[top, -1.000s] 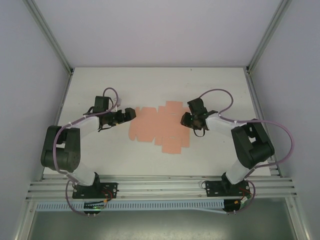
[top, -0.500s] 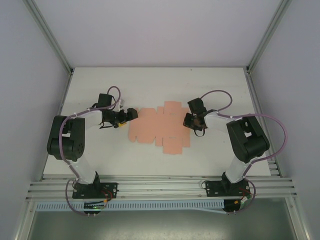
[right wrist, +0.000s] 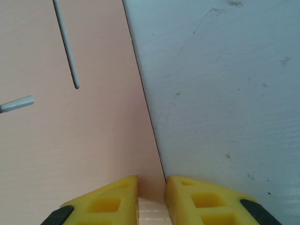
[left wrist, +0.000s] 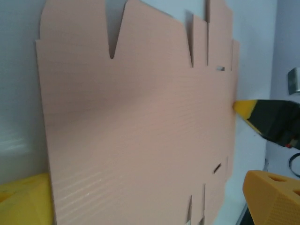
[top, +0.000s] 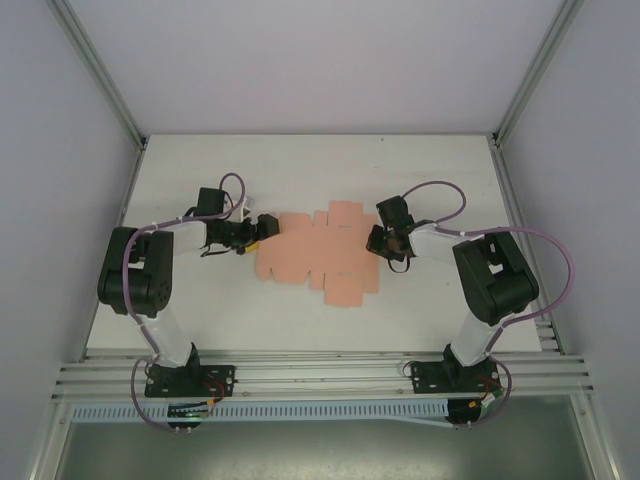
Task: Assemble paper box
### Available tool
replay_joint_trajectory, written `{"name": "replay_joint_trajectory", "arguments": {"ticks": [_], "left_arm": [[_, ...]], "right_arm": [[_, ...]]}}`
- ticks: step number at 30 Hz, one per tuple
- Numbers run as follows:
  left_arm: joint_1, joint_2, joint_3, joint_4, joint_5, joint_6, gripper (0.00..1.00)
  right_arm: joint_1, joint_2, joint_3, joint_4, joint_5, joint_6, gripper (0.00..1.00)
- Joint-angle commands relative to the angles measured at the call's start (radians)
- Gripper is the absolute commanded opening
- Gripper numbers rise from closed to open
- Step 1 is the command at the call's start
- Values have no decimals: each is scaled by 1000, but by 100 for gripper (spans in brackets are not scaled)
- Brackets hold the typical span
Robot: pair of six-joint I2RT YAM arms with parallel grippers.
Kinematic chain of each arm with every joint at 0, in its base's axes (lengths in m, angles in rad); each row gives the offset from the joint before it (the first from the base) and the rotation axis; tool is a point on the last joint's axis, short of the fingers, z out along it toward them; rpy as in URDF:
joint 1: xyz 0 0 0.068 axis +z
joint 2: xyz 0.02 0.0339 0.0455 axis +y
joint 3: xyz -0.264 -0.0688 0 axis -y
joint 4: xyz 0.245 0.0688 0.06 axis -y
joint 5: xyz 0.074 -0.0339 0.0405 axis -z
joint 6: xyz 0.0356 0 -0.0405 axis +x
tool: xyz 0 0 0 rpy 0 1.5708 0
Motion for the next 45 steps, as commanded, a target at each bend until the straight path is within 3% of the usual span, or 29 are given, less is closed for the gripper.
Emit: {"name": "replay_joint_trajectory", "arguments": {"ticks": [1, 7, 9, 15, 18, 21, 23, 24, 26, 29, 35, 40, 45], "left_arm": [[-57, 31, -2, 32, 158, -3, 99], [-60, 12, 0, 45, 162, -11, 91], [-59, -10, -5, 59, 157, -15, 79], [-59, -75, -11, 80, 125, -11, 28], [-60, -135, -22, 108, 122, -12, 13], [-60, -208, -44, 162, 136, -27, 3], [-61, -261, -68, 222, 154, -51, 0], [-60, -291, -79, 256, 168, -64, 0], [-60, -341, -89, 296, 179, -88, 0], [-59, -406, -94, 355, 198, -130, 0], [-60, -509, -123, 498, 213, -241, 0], [-61, -550, -142, 619, 246, -335, 0], [-60, -578, -152, 660, 248, -364, 0]], "right_arm": [[2, 166, -83, 38, -31, 15, 21], [2, 155, -100, 69, -42, 15, 20], [2, 144, -106, 76, -36, 11, 20], [-13, 35, -126, 103, -44, -27, 25], [-29, -78, -132, 102, -49, -65, 35], [-61, -217, -143, 84, -73, -97, 54], [-95, -313, -157, 81, -111, -101, 67], [-119, -369, -172, 96, -156, -105, 82], [-173, -470, -205, 136, -276, -119, 91], [-245, -624, -257, 226, -489, -141, 92], [-353, -815, -273, 239, -677, -136, 92], [-362, -802, -271, 344, -778, -61, 89], [-360, -706, -247, 445, -863, -28, 77]]}}
